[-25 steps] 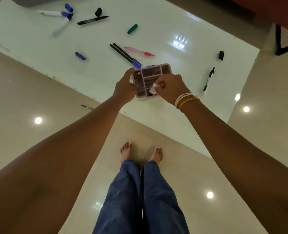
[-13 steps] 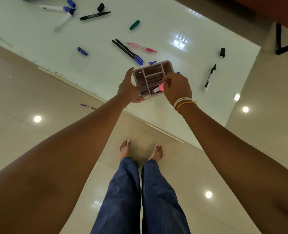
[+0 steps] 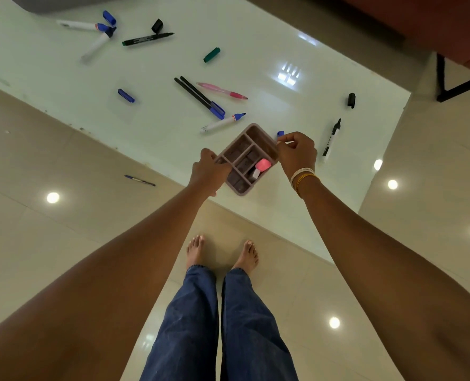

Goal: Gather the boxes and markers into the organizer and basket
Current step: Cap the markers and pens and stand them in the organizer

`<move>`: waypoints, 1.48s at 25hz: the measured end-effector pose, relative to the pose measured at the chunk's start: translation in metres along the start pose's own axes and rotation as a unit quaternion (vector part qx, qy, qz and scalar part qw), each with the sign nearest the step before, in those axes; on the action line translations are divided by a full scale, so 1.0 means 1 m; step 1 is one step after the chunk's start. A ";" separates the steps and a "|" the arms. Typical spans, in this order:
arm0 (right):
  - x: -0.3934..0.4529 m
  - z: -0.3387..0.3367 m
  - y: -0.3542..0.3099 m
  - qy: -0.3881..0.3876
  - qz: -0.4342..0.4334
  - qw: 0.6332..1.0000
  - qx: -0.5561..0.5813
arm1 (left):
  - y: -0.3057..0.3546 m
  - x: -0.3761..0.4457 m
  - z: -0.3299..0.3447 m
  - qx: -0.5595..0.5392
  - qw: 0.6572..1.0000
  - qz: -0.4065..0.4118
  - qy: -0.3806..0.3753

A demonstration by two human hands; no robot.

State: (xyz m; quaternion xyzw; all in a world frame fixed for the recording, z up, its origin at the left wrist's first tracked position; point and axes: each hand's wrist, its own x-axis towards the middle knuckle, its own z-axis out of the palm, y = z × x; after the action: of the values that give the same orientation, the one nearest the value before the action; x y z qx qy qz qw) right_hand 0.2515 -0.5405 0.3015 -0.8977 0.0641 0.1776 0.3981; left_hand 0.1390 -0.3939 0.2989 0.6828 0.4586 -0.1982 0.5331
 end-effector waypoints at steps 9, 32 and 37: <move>0.054 0.002 -0.003 -0.018 0.065 0.994 -0.089 | 0.031 0.040 -0.017 0.090 0.980 0.107 0.142; 0.108 0.068 -0.067 0.010 0.245 0.922 0.300 | 0.056 0.112 -0.044 0.144 0.959 0.232 0.077; 0.104 0.066 -0.076 0.010 0.230 0.910 0.346 | 0.066 0.110 -0.047 0.117 0.954 0.266 0.073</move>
State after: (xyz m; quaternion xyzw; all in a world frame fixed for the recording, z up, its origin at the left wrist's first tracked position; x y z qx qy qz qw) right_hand 0.3497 -0.4376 0.2744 -0.6660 0.3296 0.2221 0.6313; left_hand 0.2387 -0.3066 0.2680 0.8503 0.2716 -0.0508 0.4480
